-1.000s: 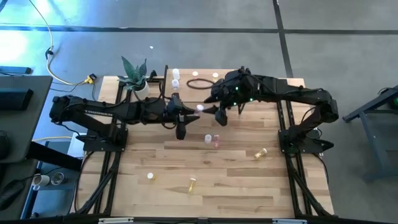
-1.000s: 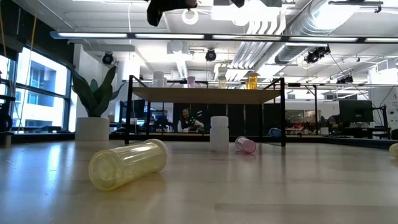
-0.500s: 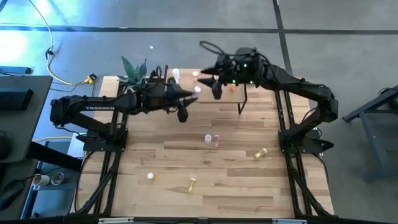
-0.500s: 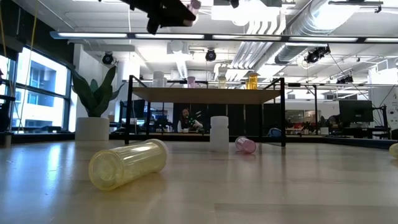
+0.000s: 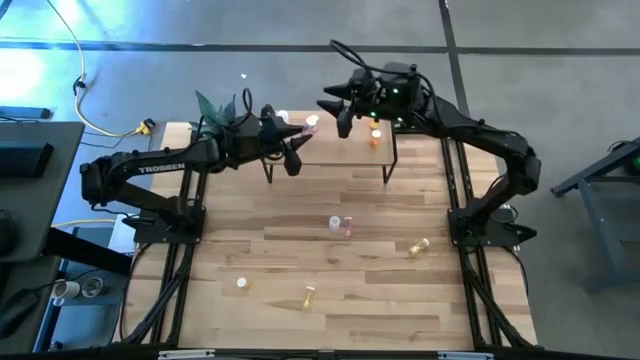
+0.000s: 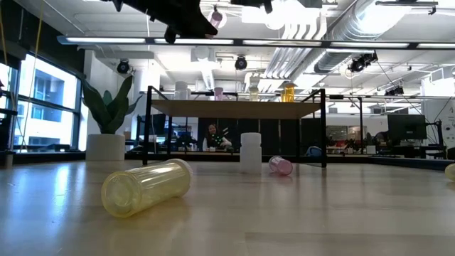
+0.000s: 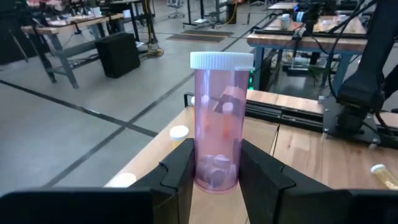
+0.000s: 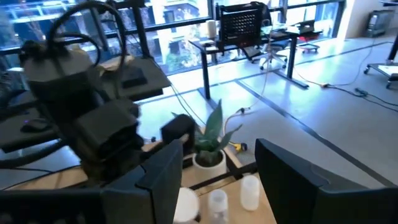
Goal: Pick and place medicine bottles onto shelf by color
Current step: Put the right pink pill bottle aligned with the other pink pill bottle on the shelf
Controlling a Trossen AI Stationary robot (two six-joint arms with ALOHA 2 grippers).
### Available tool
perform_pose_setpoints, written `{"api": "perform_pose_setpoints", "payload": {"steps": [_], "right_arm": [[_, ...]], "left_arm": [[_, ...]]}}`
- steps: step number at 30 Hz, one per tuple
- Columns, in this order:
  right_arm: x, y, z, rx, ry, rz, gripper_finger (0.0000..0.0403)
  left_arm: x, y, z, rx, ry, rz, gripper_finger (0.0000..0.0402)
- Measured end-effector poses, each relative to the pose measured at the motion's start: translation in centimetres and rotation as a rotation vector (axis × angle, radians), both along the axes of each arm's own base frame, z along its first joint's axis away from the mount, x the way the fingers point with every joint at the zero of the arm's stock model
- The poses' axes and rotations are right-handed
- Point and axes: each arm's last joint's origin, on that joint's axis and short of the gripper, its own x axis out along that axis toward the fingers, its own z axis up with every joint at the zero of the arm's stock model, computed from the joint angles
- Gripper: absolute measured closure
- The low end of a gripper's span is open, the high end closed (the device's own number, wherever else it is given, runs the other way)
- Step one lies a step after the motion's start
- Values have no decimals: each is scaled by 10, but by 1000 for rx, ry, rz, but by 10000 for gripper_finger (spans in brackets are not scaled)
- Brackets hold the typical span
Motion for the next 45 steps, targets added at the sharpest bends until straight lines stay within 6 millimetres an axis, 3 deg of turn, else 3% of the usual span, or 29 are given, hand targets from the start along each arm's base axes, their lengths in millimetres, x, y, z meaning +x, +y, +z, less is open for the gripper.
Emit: {"api": "perform_pose_setpoints", "payload": {"steps": [4,16,24,45], "right_arm": [[4,-6,-7,9,19,-1,210],[1,-18,-11,-42,29,288,210],[3,-21,-14,-58,39,325,210],[30,-16,-37,-22,84,315,210]], "left_arm": [[0,0,0,5,3,-1,306],[0,0,0,14,9,-2,305],[1,0,5,36,-41,-2,305],[1,0,8,50,-70,-2,305]]}}
